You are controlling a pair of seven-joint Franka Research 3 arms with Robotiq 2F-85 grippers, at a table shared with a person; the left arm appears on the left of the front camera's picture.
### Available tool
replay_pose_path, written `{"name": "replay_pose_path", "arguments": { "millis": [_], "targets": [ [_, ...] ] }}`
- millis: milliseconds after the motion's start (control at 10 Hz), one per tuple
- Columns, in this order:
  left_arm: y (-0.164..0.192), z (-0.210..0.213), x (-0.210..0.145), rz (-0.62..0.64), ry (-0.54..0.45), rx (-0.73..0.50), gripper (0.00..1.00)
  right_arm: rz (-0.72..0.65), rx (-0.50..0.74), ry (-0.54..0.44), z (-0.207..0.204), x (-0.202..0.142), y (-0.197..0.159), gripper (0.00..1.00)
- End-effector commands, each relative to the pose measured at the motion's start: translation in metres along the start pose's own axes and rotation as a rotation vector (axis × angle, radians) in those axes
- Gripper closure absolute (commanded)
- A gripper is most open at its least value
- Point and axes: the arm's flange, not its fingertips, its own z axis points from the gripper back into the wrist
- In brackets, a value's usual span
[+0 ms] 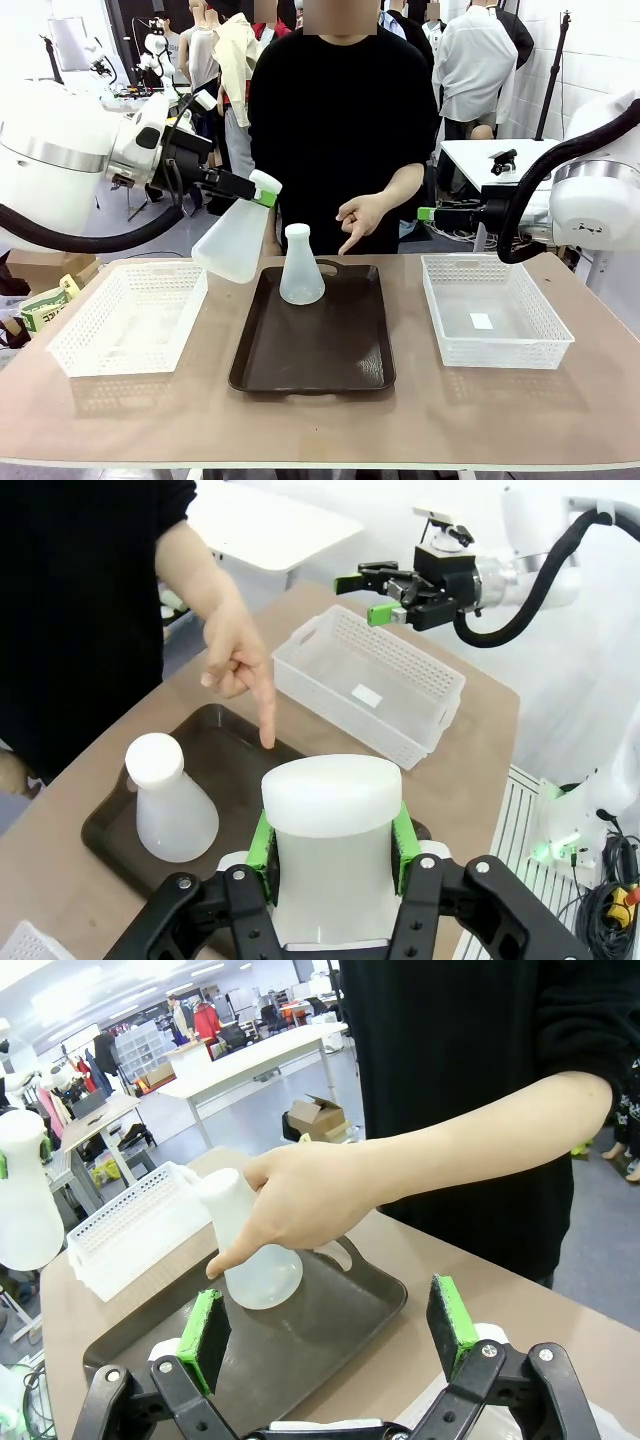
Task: Prepare the laboratory tools.
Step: Place the picked Big flask upright in the Handle tray as directed by the person.
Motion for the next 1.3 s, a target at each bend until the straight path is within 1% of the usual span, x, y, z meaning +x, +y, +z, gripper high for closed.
{"name": "replay_pose_path", "arguments": {
  "millis": [0, 100, 200, 300, 400, 500, 600, 800, 900, 1000, 1100, 1200],
  "targets": [
    [0.007, -0.019, -0.019, -0.061, -0.035, -0.094, 1.00, 0.000, -0.010, 0.006, 0.000, 0.000, 0.001, 0.00],
    [0.003, -0.050, -0.037, -0.157, -0.082, -0.208, 1.00, 0.000, -0.010, 0.006, 0.000, 0.000, 0.001, 0.00],
    [-0.001, -0.069, -0.048, -0.184, -0.109, -0.288, 1.00, 0.000, -0.010, 0.006, 0.000, 0.000, 0.001, 0.00],
    [-0.005, -0.092, -0.063, -0.214, -0.169, -0.381, 1.00, 0.000, -0.010, 0.006, 0.000, 0.000, 0.001, 0.00],
    [-0.013, -0.102, -0.067, -0.283, -0.242, -0.426, 1.00, 0.000, -0.010, 0.006, 0.000, 0.000, 0.001, 0.00],
    [-0.017, -0.111, -0.072, -0.344, -0.284, -0.462, 1.00, 0.000, -0.010, 0.006, 0.000, 0.000, 0.001, 0.00],
    [-0.015, -0.120, -0.080, -0.374, -0.304, -0.485, 1.00, 0.000, -0.010, 0.006, 0.000, 0.000, 0.001, 0.00],
    [0.012, -0.136, -0.099, -0.444, -0.342, -0.428, 1.00, 0.000, -0.010, 0.006, 0.000, 0.000, 0.001, 0.00],
    [0.020, -0.141, -0.106, -0.482, -0.382, -0.412, 1.00, 0.000, -0.010, 0.006, 0.000, 0.000, 0.001, 0.00],
    [0.026, -0.148, -0.111, -0.490, -0.415, -0.429, 1.00, 0.000, -0.010, 0.006, 0.000, 0.000, 0.001, 0.00],
    [0.039, -0.158, -0.118, -0.474, -0.421, -0.433, 1.00, 0.000, -0.010, 0.006, 0.000, 0.000, 0.001, 0.00],
    [0.048, -0.165, -0.124, -0.430, -0.459, -0.439, 1.00, 0.000, -0.010, 0.006, 0.000, 0.000, 0.001, 0.00]
  ]
}}
